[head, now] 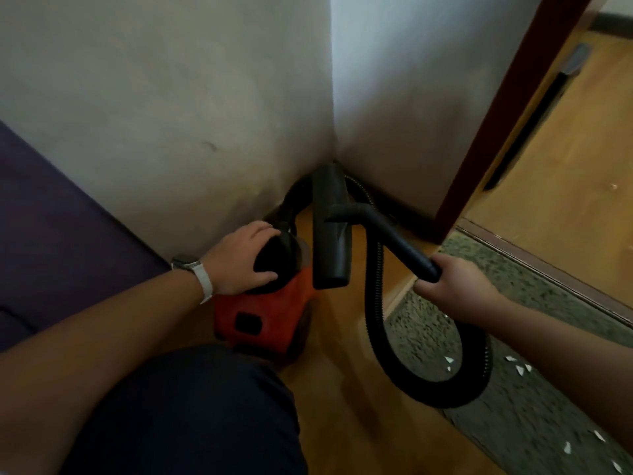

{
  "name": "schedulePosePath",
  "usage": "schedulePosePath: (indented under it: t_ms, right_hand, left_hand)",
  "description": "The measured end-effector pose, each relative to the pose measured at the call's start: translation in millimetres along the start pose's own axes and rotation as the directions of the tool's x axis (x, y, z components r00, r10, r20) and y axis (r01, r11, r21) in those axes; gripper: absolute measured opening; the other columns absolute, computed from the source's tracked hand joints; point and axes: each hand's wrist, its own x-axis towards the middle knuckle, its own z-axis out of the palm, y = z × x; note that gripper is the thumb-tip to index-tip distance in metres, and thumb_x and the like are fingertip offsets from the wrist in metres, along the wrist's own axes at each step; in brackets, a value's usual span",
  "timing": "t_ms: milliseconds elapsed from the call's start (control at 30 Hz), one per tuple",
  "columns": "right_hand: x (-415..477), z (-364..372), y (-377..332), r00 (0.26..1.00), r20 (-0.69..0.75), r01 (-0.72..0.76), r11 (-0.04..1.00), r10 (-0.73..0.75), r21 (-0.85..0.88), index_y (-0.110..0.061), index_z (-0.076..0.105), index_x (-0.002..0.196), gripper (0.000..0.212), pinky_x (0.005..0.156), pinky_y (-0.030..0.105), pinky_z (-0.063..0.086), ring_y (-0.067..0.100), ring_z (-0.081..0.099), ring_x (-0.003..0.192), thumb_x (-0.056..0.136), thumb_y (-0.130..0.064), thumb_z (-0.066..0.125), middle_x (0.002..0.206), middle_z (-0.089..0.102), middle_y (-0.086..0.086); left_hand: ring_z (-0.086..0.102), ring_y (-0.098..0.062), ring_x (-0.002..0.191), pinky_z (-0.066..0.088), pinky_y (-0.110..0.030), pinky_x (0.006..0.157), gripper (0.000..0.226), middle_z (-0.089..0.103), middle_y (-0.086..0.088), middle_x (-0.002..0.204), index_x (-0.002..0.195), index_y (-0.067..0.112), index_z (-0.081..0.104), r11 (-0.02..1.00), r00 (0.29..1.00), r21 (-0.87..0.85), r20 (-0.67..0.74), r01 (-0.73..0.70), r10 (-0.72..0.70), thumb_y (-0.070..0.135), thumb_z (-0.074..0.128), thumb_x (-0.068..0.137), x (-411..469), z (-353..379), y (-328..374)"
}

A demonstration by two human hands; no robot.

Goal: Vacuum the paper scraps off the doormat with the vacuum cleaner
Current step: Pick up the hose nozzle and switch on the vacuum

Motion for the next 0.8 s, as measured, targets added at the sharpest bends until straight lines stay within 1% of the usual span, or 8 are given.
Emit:
schedulePosePath:
  t_ms: [67,133,233,367,467,567,667,800]
  right_hand:
    - [6.9,3.2,-12.1,1.000,0.012,0.006,1.000,-0.006,-0.011,-0.022,0.057,0.086,0.015,0.049,0.027,0.045,0.019,0.061,0.058,0.084,-0.028,0.070,0.072,0.061,0.005]
    - [13.5,4.9,-20.4,1.000,0.028,0.004,1.000,-0.003,-0.025,-0.020,0.058,0.088,0.015,0.049,0.027,0.044,0.019,0.062,0.059,0.084,-0.028,0.070,0.072,0.061,0.005]
    - [20.7,7.3,-23.9,0.999,0.036,-0.011,0.999,0.012,-0.045,-0.018,0.059,0.091,0.016,0.049,0.029,0.047,0.021,0.064,0.059,0.084,-0.027,0.071,0.074,0.063,0.007]
    - [23.9,10.5,-14.2,0.999,0.033,-0.041,0.999,0.042,-0.032,-0.021,0.058,0.088,0.014,0.050,0.034,0.054,0.024,0.065,0.057,0.084,-0.022,0.071,0.074,0.064,0.009]
    - [21.2,12.1,-2.6,0.997,0.014,-0.069,0.997,0.069,-0.038,-0.023,0.057,0.084,0.015,0.048,0.035,0.055,0.023,0.065,0.052,0.083,-0.020,0.072,0.070,0.065,0.010]
    - [17.7,12.6,4.0,0.997,0.007,-0.082,0.996,0.082,-0.037,-0.024,0.057,0.085,0.017,0.050,0.038,0.057,0.025,0.067,0.053,0.083,-0.018,0.073,0.071,0.066,0.011]
    - [19.3,13.3,3.5,0.996,0.025,-0.081,0.996,0.082,-0.034,-0.025,0.058,0.087,0.016,0.051,0.039,0.058,0.027,0.068,0.055,0.084,-0.018,0.073,0.072,0.066,0.011]
    - [22.7,19.1,-1.2,0.997,0.025,-0.075,0.997,0.075,-0.015,-0.021,0.060,0.088,0.013,0.050,0.036,0.056,0.025,0.066,0.052,0.084,-0.018,0.073,0.071,0.066,0.011]
  left_hand:
    - [0.032,-0.027,0.141,0.034,-0.042,0.115,0.109,0.021,-0.004,0.159,0.156,0.019,0.019,0.996,0.995,-0.043,0.069,0.074,-0.071,0.058,0.078,0.073,-9.4,-0.3,-14.9]
    - [0.025,-0.029,0.146,0.033,-0.043,0.116,0.125,0.007,-0.003,0.163,0.158,0.024,0.008,0.992,0.979,-0.004,0.162,0.128,-0.126,0.067,0.079,0.065,-23.6,9.2,-29.9]
    - [0.019,-0.030,0.149,0.030,-0.042,0.116,0.133,-0.005,-0.003,0.165,0.157,0.029,-0.003,0.988,0.948,0.072,0.278,0.139,-0.154,0.072,0.078,0.060,-40.2,35.4,-43.8]
    - [0.012,-0.029,0.151,0.021,-0.041,0.120,0.132,-0.009,-0.005,0.165,0.156,0.029,-0.008,0.986,0.969,0.102,0.197,0.128,-0.146,0.073,0.075,0.064,-35.4,56.6,-47.8]
    - [0.002,-0.031,0.152,0.013,-0.044,0.122,0.136,-0.016,-0.008,0.164,0.151,0.032,-0.020,0.987,0.983,0.135,0.147,0.086,-0.106,0.073,0.075,0.063,-31.5,62.8,-50.0]
    - [0.004,-0.035,0.151,0.016,-0.051,0.120,0.142,-0.021,-0.005,0.162,0.145,0.043,-0.031,0.991,0.996,0.128,0.082,0.032,-0.043,0.071,0.079,0.059,-34.2,69.4,-53.6]
    - [0.001,-0.037,0.149,0.015,-0.059,0.119,0.146,-0.029,-0.005,0.160,0.151,0.037,-0.024,0.958,0.998,0.280,0.000,-0.060,0.063,0.082,0.073,0.050,-29.0,70.7,-57.9]
    - [-0.011,-0.033,0.150,-0.006,-0.054,0.117,0.137,-0.019,-0.008,0.163,0.156,0.021,-0.009,0.866,0.989,0.480,0.109,-0.140,0.099,0.088,0.060,0.058,-20.1,62.7,-52.3]
